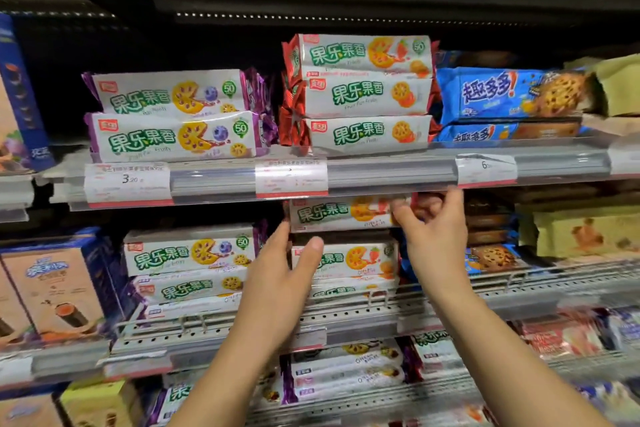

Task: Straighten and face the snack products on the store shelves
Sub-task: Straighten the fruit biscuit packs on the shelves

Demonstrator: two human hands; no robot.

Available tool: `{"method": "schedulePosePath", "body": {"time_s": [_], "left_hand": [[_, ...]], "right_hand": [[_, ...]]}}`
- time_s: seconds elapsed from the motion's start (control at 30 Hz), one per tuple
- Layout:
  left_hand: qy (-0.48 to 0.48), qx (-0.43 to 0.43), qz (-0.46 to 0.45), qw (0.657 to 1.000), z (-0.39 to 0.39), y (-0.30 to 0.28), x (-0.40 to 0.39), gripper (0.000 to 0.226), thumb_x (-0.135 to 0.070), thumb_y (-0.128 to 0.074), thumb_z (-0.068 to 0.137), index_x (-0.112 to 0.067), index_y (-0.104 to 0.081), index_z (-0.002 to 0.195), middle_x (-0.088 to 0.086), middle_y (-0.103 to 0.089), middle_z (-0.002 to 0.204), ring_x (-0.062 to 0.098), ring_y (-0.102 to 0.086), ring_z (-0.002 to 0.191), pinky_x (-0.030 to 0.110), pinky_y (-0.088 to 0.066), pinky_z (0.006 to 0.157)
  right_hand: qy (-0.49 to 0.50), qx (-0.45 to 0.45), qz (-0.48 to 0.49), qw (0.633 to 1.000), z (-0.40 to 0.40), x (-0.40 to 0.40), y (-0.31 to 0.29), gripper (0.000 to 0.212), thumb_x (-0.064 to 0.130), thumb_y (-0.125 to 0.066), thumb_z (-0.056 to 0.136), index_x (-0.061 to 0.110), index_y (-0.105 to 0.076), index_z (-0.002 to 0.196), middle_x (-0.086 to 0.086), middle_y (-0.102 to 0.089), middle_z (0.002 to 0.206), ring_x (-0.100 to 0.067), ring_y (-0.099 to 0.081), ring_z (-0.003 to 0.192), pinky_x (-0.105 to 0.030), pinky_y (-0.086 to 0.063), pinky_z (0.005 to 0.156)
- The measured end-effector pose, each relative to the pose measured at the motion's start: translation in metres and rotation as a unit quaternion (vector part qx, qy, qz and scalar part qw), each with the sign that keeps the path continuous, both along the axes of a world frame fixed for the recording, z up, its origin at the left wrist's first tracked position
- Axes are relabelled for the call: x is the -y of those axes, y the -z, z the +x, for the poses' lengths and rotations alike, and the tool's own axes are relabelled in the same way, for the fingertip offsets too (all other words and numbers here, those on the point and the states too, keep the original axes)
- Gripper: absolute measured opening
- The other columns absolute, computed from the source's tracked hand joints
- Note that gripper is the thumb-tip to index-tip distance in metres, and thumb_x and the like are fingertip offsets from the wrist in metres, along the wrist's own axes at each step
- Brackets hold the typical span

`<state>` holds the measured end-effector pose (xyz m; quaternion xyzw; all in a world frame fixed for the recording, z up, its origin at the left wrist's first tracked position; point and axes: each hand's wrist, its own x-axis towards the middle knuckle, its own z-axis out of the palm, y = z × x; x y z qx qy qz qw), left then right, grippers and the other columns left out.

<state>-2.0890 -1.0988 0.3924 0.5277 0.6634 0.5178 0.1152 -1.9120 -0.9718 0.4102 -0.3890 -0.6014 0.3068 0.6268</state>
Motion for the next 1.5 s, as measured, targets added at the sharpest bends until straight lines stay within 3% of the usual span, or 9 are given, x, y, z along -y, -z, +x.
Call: {"method": "schedulePosePath", "body": {"time_s": [0.1, 0.33, 0.6, 0.8, 0.93, 1.0, 1.17, 1.4, 1.5], "left_hand": [[-0.017, -0.04, -0.064, 0.997, 0.009, 0.002, -0.016, 0.09, -0.069, -0.041, 0.094, -0.016, -0.016, 0.162, 0.0, -0.022, 0.167, 0.018, -0.021, 0.154, 0.037, -0.02, 0.125], [-0.087, -0.155, -0.125, 0.976, 0.018, 0.011, -0.026, 0.07, -0.058, -0.047, 0.097, -0.013, -0.036, 0.149, 0.004, -0.043, 0.143, 0.025, -0.039, 0.137, 0.038, -0.039, 0.106], [-0.115, -0.167, -0.125, 0.971, 0.033, 0.017, -0.024, 0.079, -0.052, -0.048, 0.099, -0.013, -0.017, 0.161, 0.01, -0.01, 0.169, 0.024, -0.006, 0.156, 0.037, -0.016, 0.123], [-0.127, -0.136, -0.05, 0.981, 0.059, 0.028, -0.023, 0.08, -0.051, -0.049, 0.098, -0.019, -0.015, 0.162, 0.008, 0.009, 0.17, 0.021, 0.011, 0.156, 0.039, -0.002, 0.125], [-0.119, -0.131, 0.036, 0.983, 0.07, 0.048, -0.007, 0.068, -0.046, -0.048, 0.091, -0.027, -0.034, 0.156, -0.01, -0.005, 0.17, 0.013, -0.005, 0.156, 0.038, -0.013, 0.124], [-0.106, -0.142, 0.045, 0.983, 0.078, 0.07, 0.004, 0.058, -0.039, -0.051, 0.093, -0.027, -0.043, 0.15, -0.011, -0.02, 0.167, 0.011, -0.015, 0.154, 0.034, -0.016, 0.123], [-0.065, -0.168, -0.04, 0.983, 0.092, 0.14, 0.019, 0.052, -0.04, -0.046, 0.093, -0.022, -0.054, 0.141, -0.01, -0.029, 0.163, 0.008, -0.02, 0.152, 0.034, -0.019, 0.124], [-0.04, -0.165, -0.153, 0.974, 0.097, 0.21, 0.048, 0.055, -0.019, -0.067, 0.093, -0.024, -0.05, 0.146, -0.008, -0.029, 0.162, 0.012, -0.023, 0.151, 0.023, -0.011, 0.12], [-0.038, -0.152, -0.217, 0.963, 0.086, 0.237, 0.059, 0.059, -0.024, -0.065, 0.095, -0.026, -0.045, 0.15, -0.007, -0.028, 0.163, 0.017, -0.022, 0.152, 0.024, -0.008, 0.121]], "right_hand": [[0.069, 0.093, -0.013, 0.993, -0.011, -0.012, -0.002, 0.04, 0.016, -0.073, 0.09, 0.005, -0.048, 0.12, -0.013, -0.065, 0.103, -0.036, -0.06, 0.097, -0.036, -0.043, 0.078], [0.03, 0.289, -0.047, 0.956, -0.015, -0.04, 0.018, 0.024, 0.025, -0.066, 0.093, 0.01, -0.064, 0.112, -0.018, -0.068, 0.097, -0.04, -0.063, 0.095, -0.033, -0.04, 0.069], [0.003, 0.33, 0.015, 0.944, 0.002, -0.041, 0.021, 0.019, 0.032, -0.066, 0.094, 0.022, -0.059, 0.11, 0.003, -0.055, 0.08, -0.027, -0.055, 0.082, -0.031, -0.037, 0.066], [-0.045, 0.318, 0.078, 0.944, 0.02, -0.032, 0.03, 0.021, 0.03, -0.067, 0.091, 0.022, -0.064, 0.111, 0.002, -0.057, 0.114, -0.018, -0.057, 0.103, -0.028, -0.038, 0.079], [-0.039, 0.174, 0.186, 0.966, 0.061, -0.001, 0.06, 0.007, 0.012, -0.064, 0.093, 0.017, -0.066, 0.098, 0.005, -0.063, 0.119, -0.008, -0.06, 0.115, -0.02, -0.045, 0.095], [-0.024, 0.155, 0.207, 0.966, 0.082, 0.017, 0.096, 0.009, 0.006, -0.06, 0.091, 0.012, -0.067, 0.094, 0.003, -0.067, 0.105, -0.008, -0.064, 0.102, -0.016, -0.047, 0.088], [-0.04, 0.381, 0.127, 0.915, 0.112, 0.024, 0.214, 0.019, 0.002, -0.068, 0.081, 0.016, -0.069, 0.094, 0.001, -0.07, 0.093, -0.022, -0.067, 0.082, -0.034, -0.058, 0.065], [-0.148, 0.508, 0.031, 0.848, 0.124, 0.023, 0.284, 0.042, 0.011, -0.065, 0.087, 0.022, -0.055, 0.126, 0.003, -0.059, 0.125, -0.019, -0.056, 0.116, -0.038, -0.054, 0.096], [-0.132, 0.559, -0.008, 0.818, 0.121, 0.026, 0.294, 0.068, 0.021, -0.066, 0.092, 0.02, -0.036, 0.152, -0.003, -0.034, 0.161, -0.027, -0.027, 0.152, -0.047, -0.038, 0.118]]}}
